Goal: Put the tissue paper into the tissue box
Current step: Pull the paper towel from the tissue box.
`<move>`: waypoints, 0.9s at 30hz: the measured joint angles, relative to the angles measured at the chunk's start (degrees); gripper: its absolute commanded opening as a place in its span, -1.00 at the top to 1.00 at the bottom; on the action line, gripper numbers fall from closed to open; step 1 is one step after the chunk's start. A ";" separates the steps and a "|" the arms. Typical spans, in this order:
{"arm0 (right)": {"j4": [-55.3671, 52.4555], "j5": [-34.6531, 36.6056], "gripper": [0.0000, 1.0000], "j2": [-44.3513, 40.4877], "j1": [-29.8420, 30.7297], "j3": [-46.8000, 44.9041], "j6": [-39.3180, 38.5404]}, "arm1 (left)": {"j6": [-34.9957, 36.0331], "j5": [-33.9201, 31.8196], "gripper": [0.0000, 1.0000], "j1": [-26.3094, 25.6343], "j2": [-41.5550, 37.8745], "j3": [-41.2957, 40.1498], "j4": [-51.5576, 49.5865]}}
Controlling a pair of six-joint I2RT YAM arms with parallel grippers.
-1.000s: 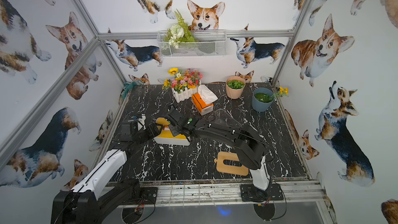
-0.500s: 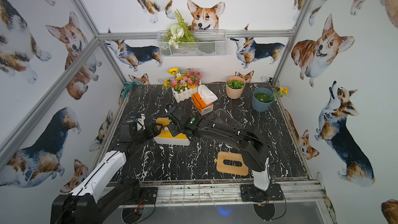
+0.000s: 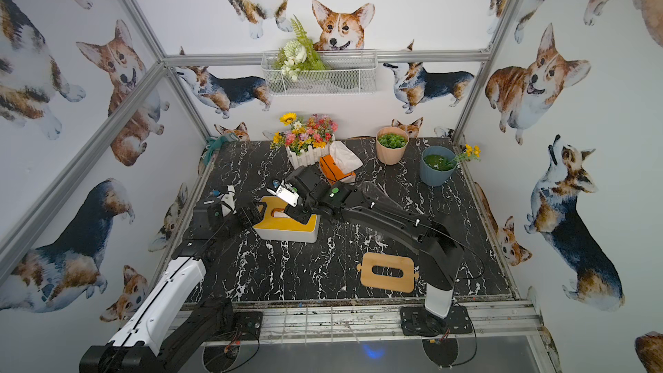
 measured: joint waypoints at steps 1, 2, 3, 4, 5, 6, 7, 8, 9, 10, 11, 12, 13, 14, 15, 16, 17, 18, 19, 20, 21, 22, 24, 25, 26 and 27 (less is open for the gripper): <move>-0.33 -0.52 -0.08 0.46 0.00 0.31 -2.86 | 0.26 -0.22 -0.85 0.28 -0.13 0.07 -0.15; -0.57 -0.59 -0.12 0.83 0.00 0.63 -5.31 | 0.48 -0.50 -0.85 0.52 -0.26 0.13 -0.42; -0.74 -0.57 -0.12 1.29 -0.02 1.01 -7.63 | 0.63 -0.55 -0.86 0.79 -0.50 0.22 -0.79; -0.92 -0.50 -0.13 1.79 -0.02 1.51 -9.92 | 0.66 -0.55 -0.86 1.03 -0.76 0.24 -0.90; -0.94 -0.52 -0.13 2.25 -0.02 1.92 -11.76 | 0.85 -0.52 -0.86 1.27 -0.98 0.24 -1.07; -0.96 -0.37 -0.13 2.80 -0.02 2.51 -13.55 | 0.96 -0.70 -0.86 1.57 -1.22 0.24 -1.36; -0.98 -0.26 -0.13 3.39 -0.02 3.08 -15.43 | 1.05 -0.87 -0.87 1.88 -1.51 0.24 -1.66; -0.98 -0.11 -0.13 3.74 -0.02 3.43 -16.74 | 1.05 -0.85 -0.87 2.12 -1.70 0.24 -1.90; -0.96 0.37 -0.13 4.17 -0.02 3.78 -18.34 | 1.07 -0.90 -0.87 2.43 -1.92 0.22 -2.03; -0.96 0.81 -0.13 4.50 0.00 4.00 -19.76 | 1.09 -0.94 -0.87 2.78 -2.19 0.15 -2.10; -0.94 0.90 -0.13 4.83 0.02 4.15 -20.90 | 1.11 -0.96 -0.88 2.99 -2.40 0.04 -2.03; -0.94 0.94 -0.24 5.22 0.09 4.37 -22.12 | 1.22 -0.94 -0.88 3.30 -2.67 -0.11 -2.08; -0.94 0.94 -0.25 5.64 0.17 4.61 -23.26 | 1.22 -0.94 -0.88 3.58 -2.91 -0.24 -2.23; -0.94 0.92 -0.25 5.95 0.24 4.76 -24.28 | 1.22 -0.94 -0.89 3.82 -3.08 -0.33 -2.38; -0.94 0.96 -0.24 6.25 0.37 4.92 -25.29 | 1.22 -0.94 -0.89 4.02 -3.32 -0.44 -2.47; -0.96 0.94 -0.34 6.56 0.46 5.09 -26.03 | 1.25 -0.87 -0.89 4.26 -3.50 -0.55 -2.43; -0.98 0.92 -0.36 6.82 0.46 5.31 -26.93 | 1.25 -0.87 -0.89 4.37 -3.63 -0.63 -2.45; -1.03 0.87 -0.36 7.13 0.46 5.51 -27.28 | 1.25 -0.81 -0.89 4.59 -3.78 -0.81 -2.47; -1.07 0.70 -0.36 7.37 0.46 5.68 -28.11 | 1.25 -0.79 -0.90 4.70 -3.87 -0.92 -2.51; -1.16 0.50 -0.36 7.65 0.46 5.84 -28.63 | 1.25 -0.72 -0.90 4.83 -3.89 -1.01 -2.47; -1.20 0.35 -0.34 8.07 0.48 6.03 -28.79 | 1.27 -0.68 -0.90 4.98 -3.98 -1.14 -2.47; -1.25 0.31 -0.32 8.59 0.59 6.21 -29.07 | 1.27 -0.68 -0.90 5.05 -4.00 -1.27 -2.47; -1.40 0.39 -0.27 9.75 0.61 6.38 -29.88 | 1.25 -0.42 -0.90 5.16 -4.07 -1.51 -2.49; -1.55 0.76 -0.19 10.34 0.68 6.51 -29.88 | 1.27 -0.24 -0.90 5.20 -4.13 -1.60 -2.54; -1.55 1.05 -0.14 10.80 0.74 6.54 -29.88 | 1.27 -0.15 -0.90 5.27 -4.15 -1.62 -2.54; -1.55 1.11 -0.10 11.21 0.85 6.56 -29.88 | 1.27 -0.11 -0.90 5.38 -4.22 -1.62 -2.51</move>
